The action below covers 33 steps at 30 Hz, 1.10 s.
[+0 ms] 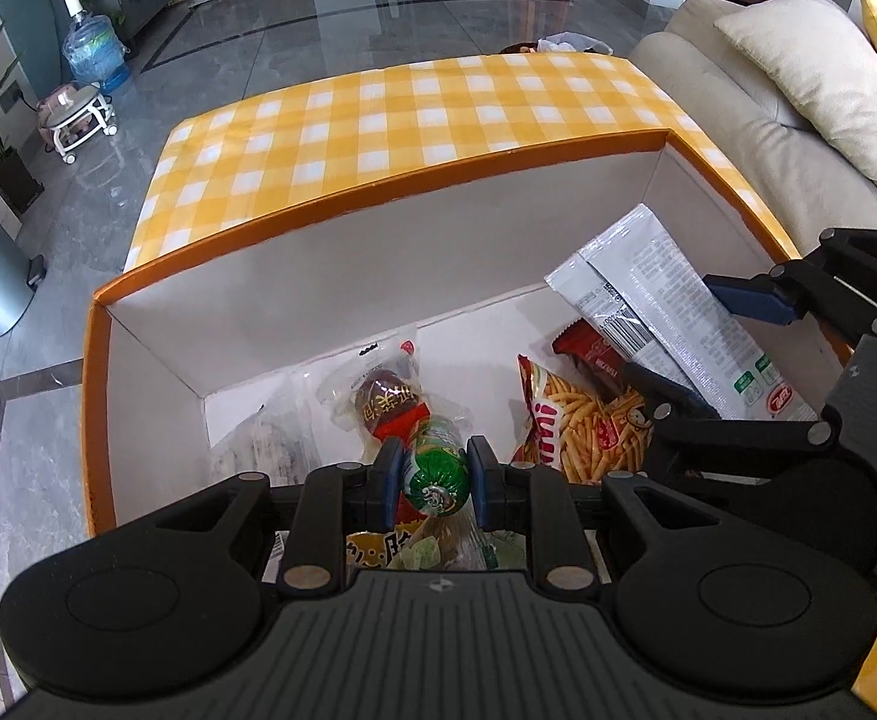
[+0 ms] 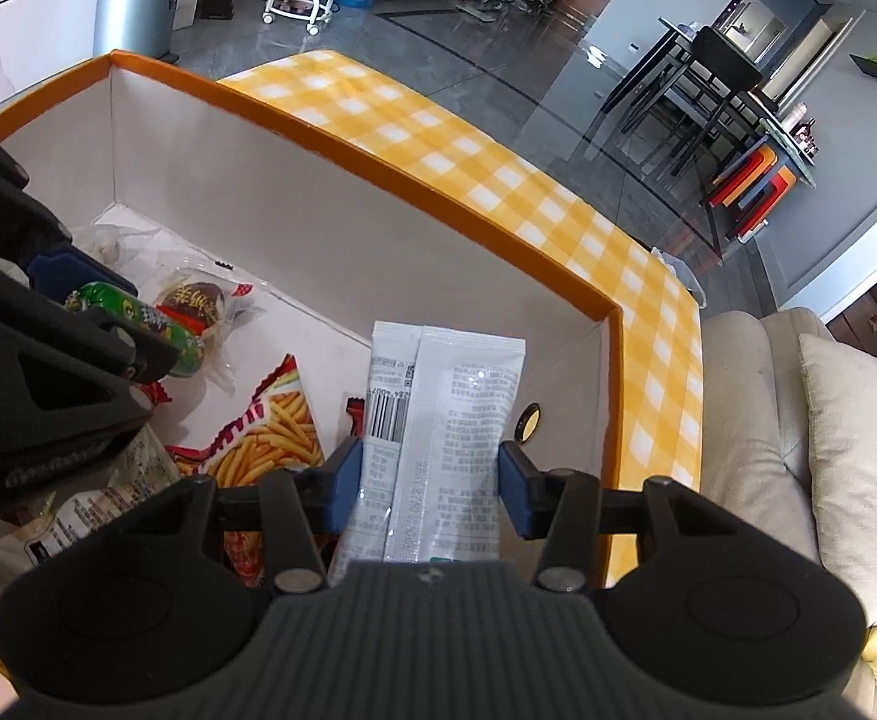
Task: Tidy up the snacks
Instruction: 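Release the stick snack and white packet into the box and withdraw both tools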
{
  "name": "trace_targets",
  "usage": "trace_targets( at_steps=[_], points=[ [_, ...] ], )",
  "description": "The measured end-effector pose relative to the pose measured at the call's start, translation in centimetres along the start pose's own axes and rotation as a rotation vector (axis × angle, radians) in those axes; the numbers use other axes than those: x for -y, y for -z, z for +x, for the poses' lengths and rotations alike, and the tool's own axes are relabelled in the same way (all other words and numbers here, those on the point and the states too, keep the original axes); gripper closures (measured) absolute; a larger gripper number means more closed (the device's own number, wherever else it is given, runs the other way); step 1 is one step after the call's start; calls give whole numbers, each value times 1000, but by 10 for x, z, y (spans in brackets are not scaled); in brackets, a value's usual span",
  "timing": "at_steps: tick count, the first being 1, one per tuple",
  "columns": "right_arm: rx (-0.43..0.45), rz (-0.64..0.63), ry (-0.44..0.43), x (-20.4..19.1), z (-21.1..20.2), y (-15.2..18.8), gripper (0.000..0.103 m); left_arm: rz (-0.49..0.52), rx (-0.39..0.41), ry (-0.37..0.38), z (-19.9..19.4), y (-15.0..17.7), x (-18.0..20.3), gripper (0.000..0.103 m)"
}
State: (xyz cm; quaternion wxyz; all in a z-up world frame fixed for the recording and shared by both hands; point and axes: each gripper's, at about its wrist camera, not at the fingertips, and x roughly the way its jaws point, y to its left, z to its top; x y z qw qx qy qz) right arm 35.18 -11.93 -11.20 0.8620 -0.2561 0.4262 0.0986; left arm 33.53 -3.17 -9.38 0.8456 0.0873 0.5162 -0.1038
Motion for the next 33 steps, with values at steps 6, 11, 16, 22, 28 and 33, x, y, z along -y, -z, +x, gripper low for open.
trace_targets(
  at_steps=[6, 11, 16, 22, 28, 33],
  points=[
    [-5, -9, -6, 0, -2, -1, 55, 8, -4, -12, -2, 0, 0, 79],
    [5, -13, 2, 0, -11, -2, 48, 15, 10, -18, -10, 2, 1, 78],
    [26, -15, 10, 4, -23, -4, 38, 36, 52, -21, -30, 1, 3, 70],
    [57, 2, 27, 11, -48, -2, 27, 63, 137, -29, -64, 3, 5, 50],
    [132, 83, 24, 27, -86, 2, 14, 67, 253, -67, -101, 11, 1, 45],
    [237, 184, -3, 39, -130, 8, 6, 28, 376, -103, -139, 25, -6, 29]
  ],
)
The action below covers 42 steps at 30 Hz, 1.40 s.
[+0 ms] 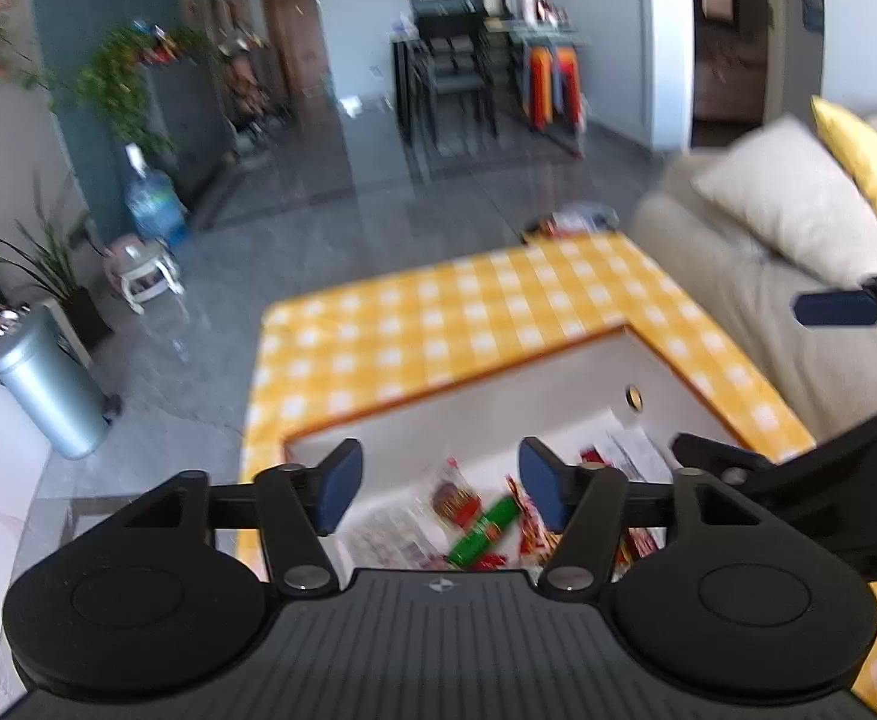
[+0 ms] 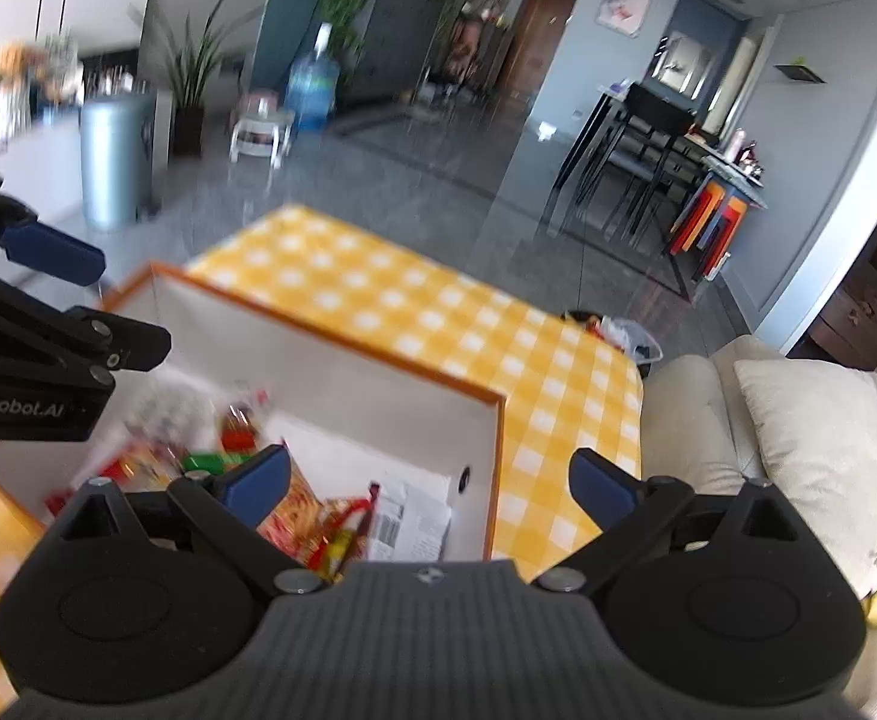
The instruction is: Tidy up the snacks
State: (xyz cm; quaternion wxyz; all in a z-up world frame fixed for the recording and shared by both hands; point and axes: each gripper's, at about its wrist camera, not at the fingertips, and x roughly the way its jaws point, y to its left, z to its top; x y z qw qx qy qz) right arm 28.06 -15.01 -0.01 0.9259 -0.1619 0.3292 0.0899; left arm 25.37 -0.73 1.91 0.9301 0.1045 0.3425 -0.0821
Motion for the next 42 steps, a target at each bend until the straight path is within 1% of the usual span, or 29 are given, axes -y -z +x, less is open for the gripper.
trace_targets(
  at_steps=[1, 4, 5, 10, 13, 17, 20, 23, 27, 30, 33, 36, 42],
  points=[
    [20, 20, -5, 1, -10, 0, 4, -8, 26, -9, -9, 1, -2, 26],
    [81, 81, -23, 3, -40, 2, 4, -12, 91, -27, -31, 4, -5, 17],
    [97, 102, -30, 3, -49, 2, 4, -12, 108, -39, -38, 5, -5, 16],
    [170, 212, -49, 2, -93, 14, 4, -18, 179, -108, -69, 13, -7, 11],
    [198, 262, -59, -1, -115, 24, 4, -38, 213, -134, -83, 22, -8, 11],
    [213, 306, -59, -4, -136, 40, 4, -59, 228, -153, -95, 37, -8, 10],
    [202, 325, -49, -7, -143, 52, 4, -80, 206, -154, -95, 46, -9, 10],
    [184, 335, -29, -10, -148, 63, 4, -100, 161, -139, -92, 59, -8, 10],
    [149, 305, -16, -17, -143, 78, 4, -129, 95, -124, -84, 77, -7, 10],
    [124, 294, -13, -22, -138, 88, 4, -126, 64, -136, -82, 91, -5, 10],
    [96, 292, -20, -25, -132, 98, 4, -120, 42, -145, -79, 102, -2, 10],
    [75, 287, -29, -27, -125, 104, 4, -124, 20, -137, -74, 108, 1, 10],
    [58, 258, -31, -33, -116, 110, 4, -128, 7, -129, -68, 116, 9, 10]
  ],
)
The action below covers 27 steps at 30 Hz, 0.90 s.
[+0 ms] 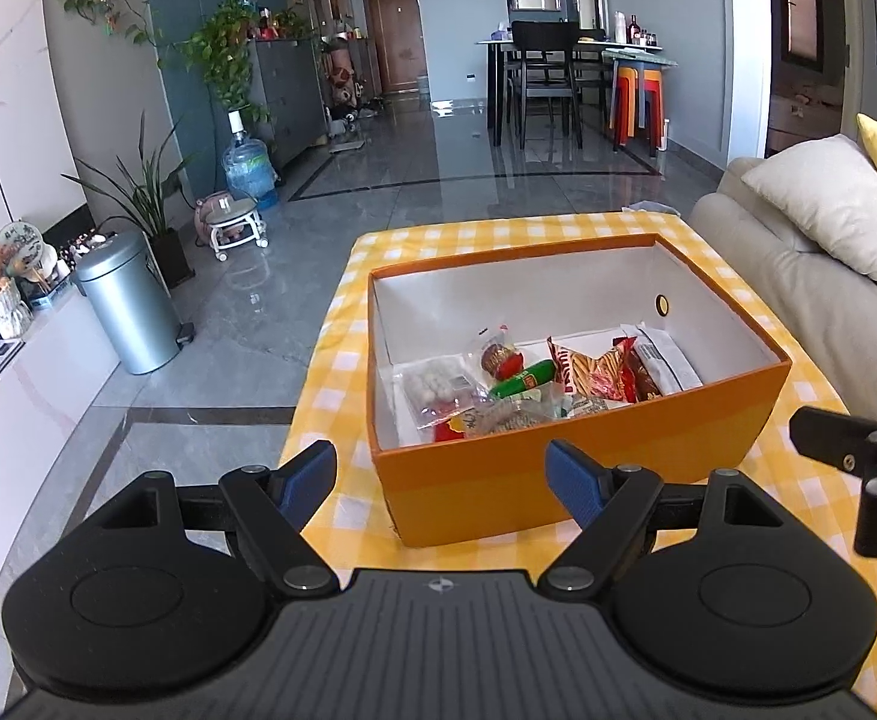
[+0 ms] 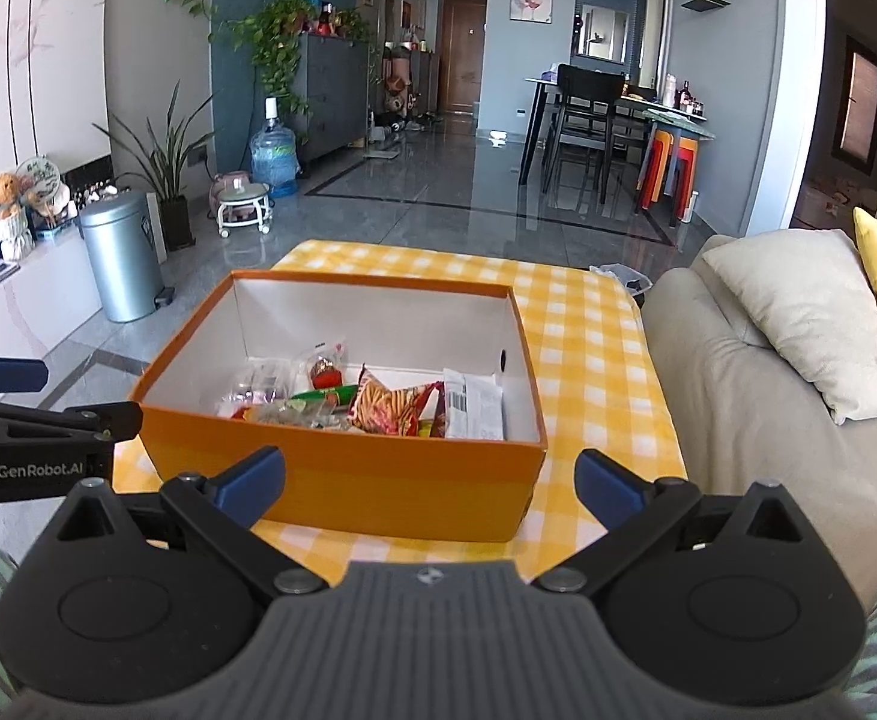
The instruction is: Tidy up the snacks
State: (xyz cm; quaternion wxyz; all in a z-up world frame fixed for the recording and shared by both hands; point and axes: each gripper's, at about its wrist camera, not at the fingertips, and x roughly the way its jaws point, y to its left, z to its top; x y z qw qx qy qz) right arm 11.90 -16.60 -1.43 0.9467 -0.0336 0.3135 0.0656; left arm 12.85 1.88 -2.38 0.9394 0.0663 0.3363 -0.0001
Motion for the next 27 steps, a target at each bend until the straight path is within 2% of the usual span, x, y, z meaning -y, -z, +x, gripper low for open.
trace_targets(
  at_steps=[8, 27],
  points=[
    [-3, -43, 2, -1, 8, 10, 4, 7, -1, 3, 1, 1, 3, 10],
    [3, -11, -13, 0, 7, 7, 4, 11, -15, 1, 5, -2, 8, 10]
  ],
)
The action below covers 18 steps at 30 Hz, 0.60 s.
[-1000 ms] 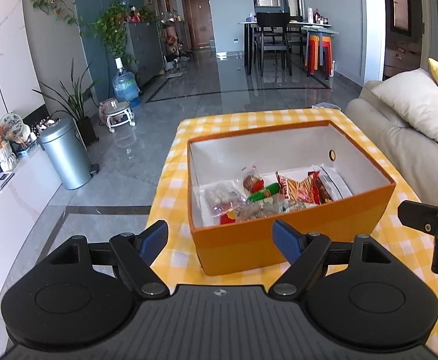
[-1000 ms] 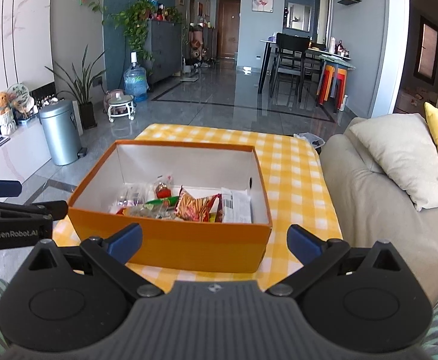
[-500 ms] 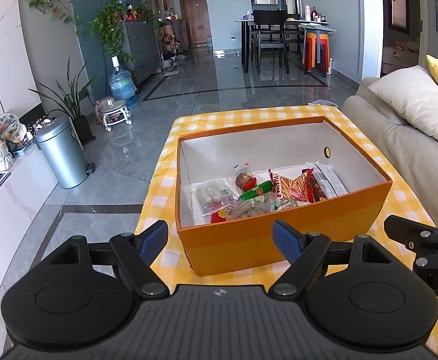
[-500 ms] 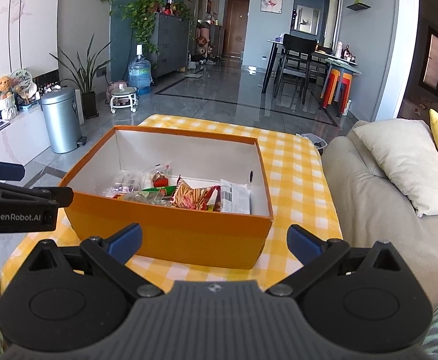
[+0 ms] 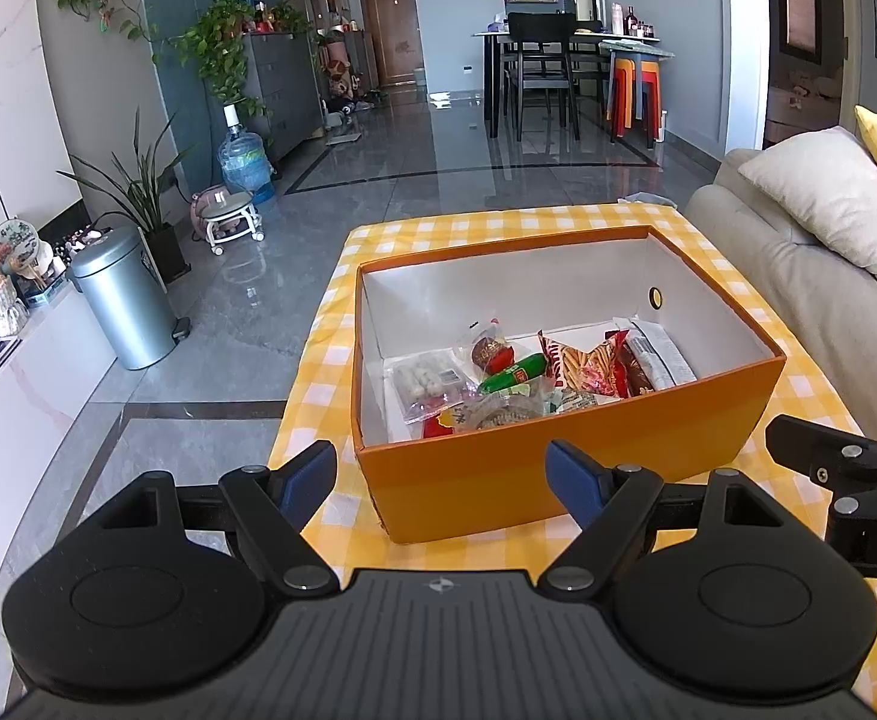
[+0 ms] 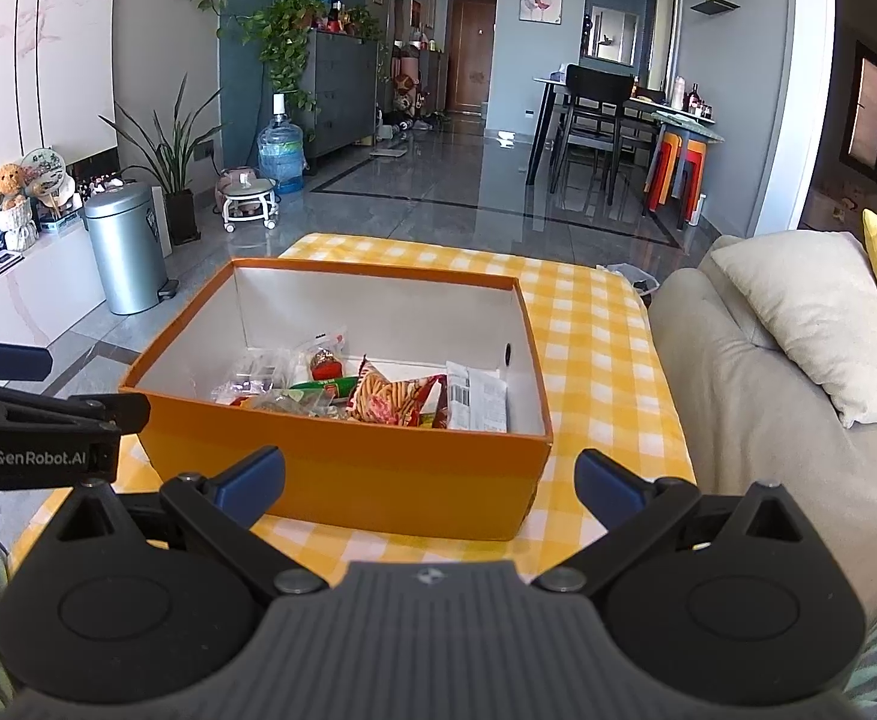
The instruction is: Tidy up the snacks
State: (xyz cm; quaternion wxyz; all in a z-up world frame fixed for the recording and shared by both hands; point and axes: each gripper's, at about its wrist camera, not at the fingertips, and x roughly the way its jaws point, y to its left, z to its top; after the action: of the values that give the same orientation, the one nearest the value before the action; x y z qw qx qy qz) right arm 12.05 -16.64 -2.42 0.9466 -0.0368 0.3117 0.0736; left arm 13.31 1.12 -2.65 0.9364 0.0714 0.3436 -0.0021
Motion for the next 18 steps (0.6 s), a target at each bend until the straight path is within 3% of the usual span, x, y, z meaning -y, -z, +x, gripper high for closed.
trace_targets(
  at_steps=[18],
  points=[
    [4, 0, -2, -1, -3, 1, 4, 0, 0, 1, -1, -1, -1, 10]
  ],
)
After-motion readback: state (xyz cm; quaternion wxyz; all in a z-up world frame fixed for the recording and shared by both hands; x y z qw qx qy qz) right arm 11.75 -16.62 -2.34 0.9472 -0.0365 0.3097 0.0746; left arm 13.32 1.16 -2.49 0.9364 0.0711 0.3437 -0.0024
